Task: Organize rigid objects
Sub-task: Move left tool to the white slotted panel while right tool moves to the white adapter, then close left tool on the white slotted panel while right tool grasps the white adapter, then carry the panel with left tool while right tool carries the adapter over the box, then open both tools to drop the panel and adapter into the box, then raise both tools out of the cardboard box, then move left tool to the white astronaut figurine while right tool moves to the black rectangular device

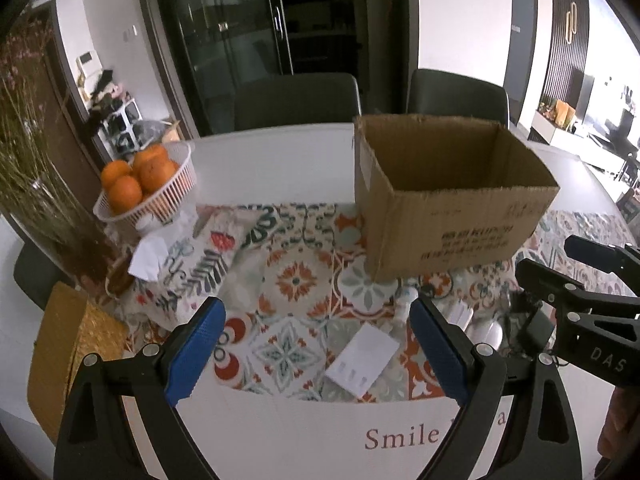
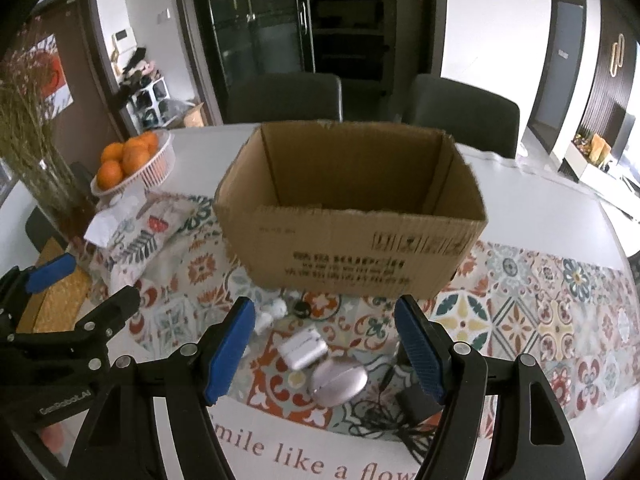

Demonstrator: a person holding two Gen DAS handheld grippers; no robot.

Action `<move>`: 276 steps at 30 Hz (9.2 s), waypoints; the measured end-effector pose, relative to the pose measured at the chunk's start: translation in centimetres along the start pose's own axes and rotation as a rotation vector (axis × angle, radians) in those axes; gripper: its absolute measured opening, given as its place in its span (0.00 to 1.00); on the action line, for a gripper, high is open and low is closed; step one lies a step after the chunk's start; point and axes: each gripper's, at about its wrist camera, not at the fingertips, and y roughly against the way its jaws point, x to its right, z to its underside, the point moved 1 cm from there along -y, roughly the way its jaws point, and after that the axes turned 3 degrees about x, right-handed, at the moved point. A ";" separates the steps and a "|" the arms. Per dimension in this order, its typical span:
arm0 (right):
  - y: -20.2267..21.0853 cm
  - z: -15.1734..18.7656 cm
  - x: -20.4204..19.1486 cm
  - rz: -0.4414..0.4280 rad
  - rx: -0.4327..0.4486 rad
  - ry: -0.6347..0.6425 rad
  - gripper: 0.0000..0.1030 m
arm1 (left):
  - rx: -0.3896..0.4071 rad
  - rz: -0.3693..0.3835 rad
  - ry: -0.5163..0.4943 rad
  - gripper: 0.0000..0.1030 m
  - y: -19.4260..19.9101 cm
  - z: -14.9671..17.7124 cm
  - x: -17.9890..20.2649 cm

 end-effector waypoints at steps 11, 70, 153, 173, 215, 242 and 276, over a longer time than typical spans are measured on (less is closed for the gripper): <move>-2.8 2.6 -0.6 -0.031 -0.102 0.017 0.71 | -0.105 0.032 -0.018 0.92 -2.4 2.8 0.4; -15.6 4.9 -1.6 -0.118 -0.361 0.179 0.61 | -0.375 0.260 -0.173 0.52 -15.2 5.7 3.5; 1.5 -8.2 5.2 -0.003 0.113 -0.031 0.49 | 0.082 0.289 -0.041 0.48 -0.8 -11.2 6.8; -4.6 -11.9 7.4 0.001 -0.041 -0.046 0.49 | -0.041 0.279 -0.074 0.48 -7.2 -15.2 8.1; -4.8 -9.9 7.7 0.106 -0.064 -0.062 0.62 | -0.071 0.216 -0.078 0.65 -6.9 -12.6 7.6; 2.3 -5.3 7.0 0.196 0.076 -0.078 0.76 | 0.002 0.210 -0.074 0.68 -1.5 -7.3 7.6; -0.4 4.5 5.9 0.230 0.074 -0.146 0.90 | 0.033 0.172 -0.038 0.68 -4.1 2.0 7.2</move>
